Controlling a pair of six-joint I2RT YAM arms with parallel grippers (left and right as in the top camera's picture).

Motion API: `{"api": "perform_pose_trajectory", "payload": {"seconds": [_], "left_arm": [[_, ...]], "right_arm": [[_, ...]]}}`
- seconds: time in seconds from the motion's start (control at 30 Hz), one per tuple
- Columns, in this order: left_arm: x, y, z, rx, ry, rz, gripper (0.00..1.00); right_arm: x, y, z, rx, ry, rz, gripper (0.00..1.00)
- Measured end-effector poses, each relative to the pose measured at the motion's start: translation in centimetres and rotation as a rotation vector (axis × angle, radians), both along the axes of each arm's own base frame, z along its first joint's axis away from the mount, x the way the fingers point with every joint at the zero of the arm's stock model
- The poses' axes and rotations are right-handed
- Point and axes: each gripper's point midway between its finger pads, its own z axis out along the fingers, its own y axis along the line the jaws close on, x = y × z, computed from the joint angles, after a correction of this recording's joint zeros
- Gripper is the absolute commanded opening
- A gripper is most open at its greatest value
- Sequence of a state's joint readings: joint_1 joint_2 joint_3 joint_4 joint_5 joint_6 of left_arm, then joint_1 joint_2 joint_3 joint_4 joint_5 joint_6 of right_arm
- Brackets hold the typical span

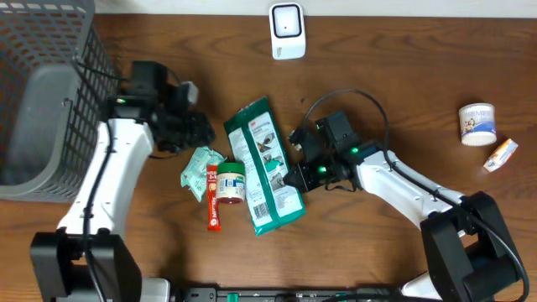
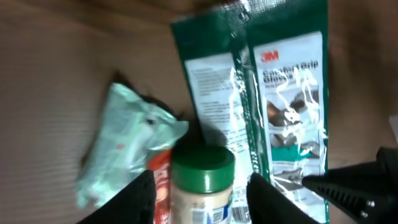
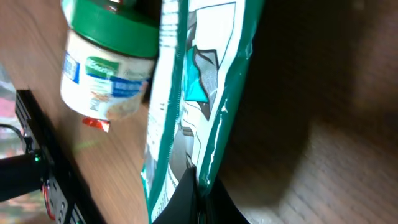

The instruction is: Scan the item barcode

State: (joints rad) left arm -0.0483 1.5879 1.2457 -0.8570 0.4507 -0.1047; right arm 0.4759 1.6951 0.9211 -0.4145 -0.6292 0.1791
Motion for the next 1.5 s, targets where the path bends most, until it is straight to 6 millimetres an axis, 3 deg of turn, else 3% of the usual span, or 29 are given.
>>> {"api": "perform_pose_trajectory", "payload": {"seconds": [0.23,0.33,0.37,0.53,0.73,0.77,0.9,1.03,1.3,1.5], "left_arm": [[0.5,-3.3,-4.2,-0.003,0.032,-0.069,0.43],[1.7,-3.7,-6.7,-0.005,0.048,-0.070,0.24],[1.9,-4.0,-7.9,-0.005,0.063,-0.075,0.22],[3.3,-5.9,-9.4,-0.052,0.029,-0.111,0.20],[3.2,-7.6,-10.5,-0.085,0.036,-0.151,0.20],[3.0,-7.8,-10.9,-0.087,0.046,-0.156,0.20],[2.5,-9.1,-12.8,-0.111,0.084,-0.185,0.20],[2.6,-9.4,-12.8,-0.123,0.080,-0.190,0.20],[2.6,-9.4,-12.8,-0.126,0.080,-0.191,0.20],[2.6,-9.5,-12.8,-0.129,0.079,-0.192,0.20]], "right_arm": [[-0.4,-2.8,-2.3,-0.032,0.089,-0.117,0.01],[-0.1,-3.7,-2.8,-0.037,0.096,-0.158,0.01],[0.0,-3.8,-2.9,-0.035,0.095,-0.165,0.01],[0.5,-3.6,-2.8,-0.024,0.096,-0.204,0.02],[1.3,-3.3,-2.5,-0.001,0.096,-0.250,0.03],[1.5,-3.3,-2.4,0.003,0.097,-0.256,0.04],[1.5,-3.3,-2.5,0.002,0.109,-0.275,0.31],[1.3,-3.0,-2.5,0.000,0.107,-0.268,0.43],[2.2,-2.2,-2.1,0.028,0.073,-0.284,0.43],[3.0,-1.2,-3.4,0.122,0.038,-0.299,0.38]]}}
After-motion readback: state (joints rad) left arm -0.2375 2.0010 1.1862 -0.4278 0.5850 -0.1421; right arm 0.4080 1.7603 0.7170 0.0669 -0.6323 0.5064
